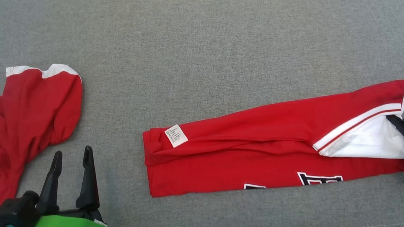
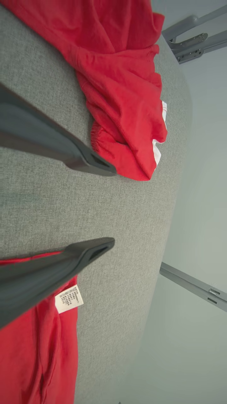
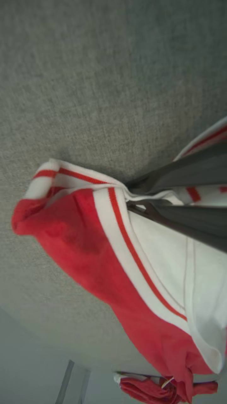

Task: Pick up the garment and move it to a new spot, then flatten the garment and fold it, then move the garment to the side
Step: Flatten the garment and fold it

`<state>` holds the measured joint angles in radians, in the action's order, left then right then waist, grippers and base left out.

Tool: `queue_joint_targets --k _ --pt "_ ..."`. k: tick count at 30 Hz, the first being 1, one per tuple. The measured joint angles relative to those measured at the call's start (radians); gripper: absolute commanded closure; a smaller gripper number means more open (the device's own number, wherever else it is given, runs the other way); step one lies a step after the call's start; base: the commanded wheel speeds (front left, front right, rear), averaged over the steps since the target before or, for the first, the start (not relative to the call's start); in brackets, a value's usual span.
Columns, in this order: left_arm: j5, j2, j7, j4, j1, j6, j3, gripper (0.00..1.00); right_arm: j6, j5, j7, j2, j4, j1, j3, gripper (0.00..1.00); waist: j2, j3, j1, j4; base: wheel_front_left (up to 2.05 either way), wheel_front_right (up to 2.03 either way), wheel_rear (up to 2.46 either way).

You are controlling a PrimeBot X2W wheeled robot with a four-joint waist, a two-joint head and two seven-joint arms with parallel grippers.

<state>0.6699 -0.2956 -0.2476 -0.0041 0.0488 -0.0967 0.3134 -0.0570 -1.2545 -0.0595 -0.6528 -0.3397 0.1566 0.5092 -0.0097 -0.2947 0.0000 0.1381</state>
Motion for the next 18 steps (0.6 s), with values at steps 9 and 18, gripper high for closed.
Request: queue_joint_targets --k 9,18 --pt "0.003 0.006 -0.001 -0.005 -0.031 -0.002 -0.025 0.00 -0.011 -0.253 -0.053 -0.067 -0.073 -0.020 -0.202 1.00 0.0000 0.013 0.0000 -0.018 0.00 0.00 0.00" --pt "0.003 0.026 -0.001 -0.006 -0.031 -0.002 -0.029 0.00 -0.028 -0.302 -0.119 -0.240 -0.007 -0.060 -0.287 1.00 0.0000 0.021 0.0000 -0.037 0.00 0.00 0.00"
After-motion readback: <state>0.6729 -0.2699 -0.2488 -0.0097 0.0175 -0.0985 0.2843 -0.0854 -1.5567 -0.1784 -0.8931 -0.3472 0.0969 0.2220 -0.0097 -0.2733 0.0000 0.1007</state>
